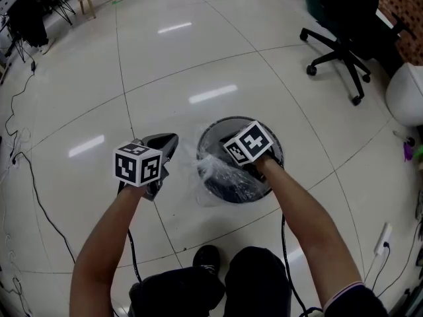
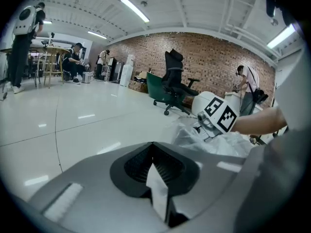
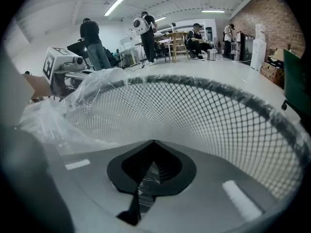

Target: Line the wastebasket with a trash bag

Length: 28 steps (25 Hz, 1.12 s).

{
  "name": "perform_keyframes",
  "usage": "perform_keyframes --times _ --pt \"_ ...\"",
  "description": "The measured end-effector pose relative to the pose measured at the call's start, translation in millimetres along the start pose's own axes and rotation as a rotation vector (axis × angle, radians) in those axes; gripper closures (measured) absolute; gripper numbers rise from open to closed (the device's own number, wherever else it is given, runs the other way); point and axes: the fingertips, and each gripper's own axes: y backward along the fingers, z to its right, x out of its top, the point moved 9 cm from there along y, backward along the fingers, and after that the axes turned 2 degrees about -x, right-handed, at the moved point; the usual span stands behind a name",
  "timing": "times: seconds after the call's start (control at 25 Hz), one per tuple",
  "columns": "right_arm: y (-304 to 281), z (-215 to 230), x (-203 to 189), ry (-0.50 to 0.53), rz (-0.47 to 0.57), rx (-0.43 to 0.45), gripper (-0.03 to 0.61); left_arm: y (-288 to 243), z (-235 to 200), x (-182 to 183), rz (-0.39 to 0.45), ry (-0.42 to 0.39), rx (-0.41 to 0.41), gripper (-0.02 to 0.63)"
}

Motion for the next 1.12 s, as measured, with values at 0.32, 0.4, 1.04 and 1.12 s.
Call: perform_keyframes --times 0.32,0.4,1.04,1.12 --pt "-19.7 15.1 -10.8 -0.063 -0.013 -0.022 0.577 -5.3 -13.2 -12.7 0.015 0.039 -0.004 0.601" --pt "-25.0 16.1 -13.5 -0.076 -0.024 -0.014 0.577 -5.9 -16.1 -14.6 0.021 0.047 -0.006 0.601" --pt "-57.3 11.1 -25.8 -0.078 -0.121 0.014 0.577 -16.7 -32.4 -38.9 0.034 0.114 -0.024 0.601" --pt "-60.8 9.6 -26.8 -0.070 -0.137 0.014 0.577 -17.1 -34.3 -40.2 0.035 0.120 -0.025 0.601"
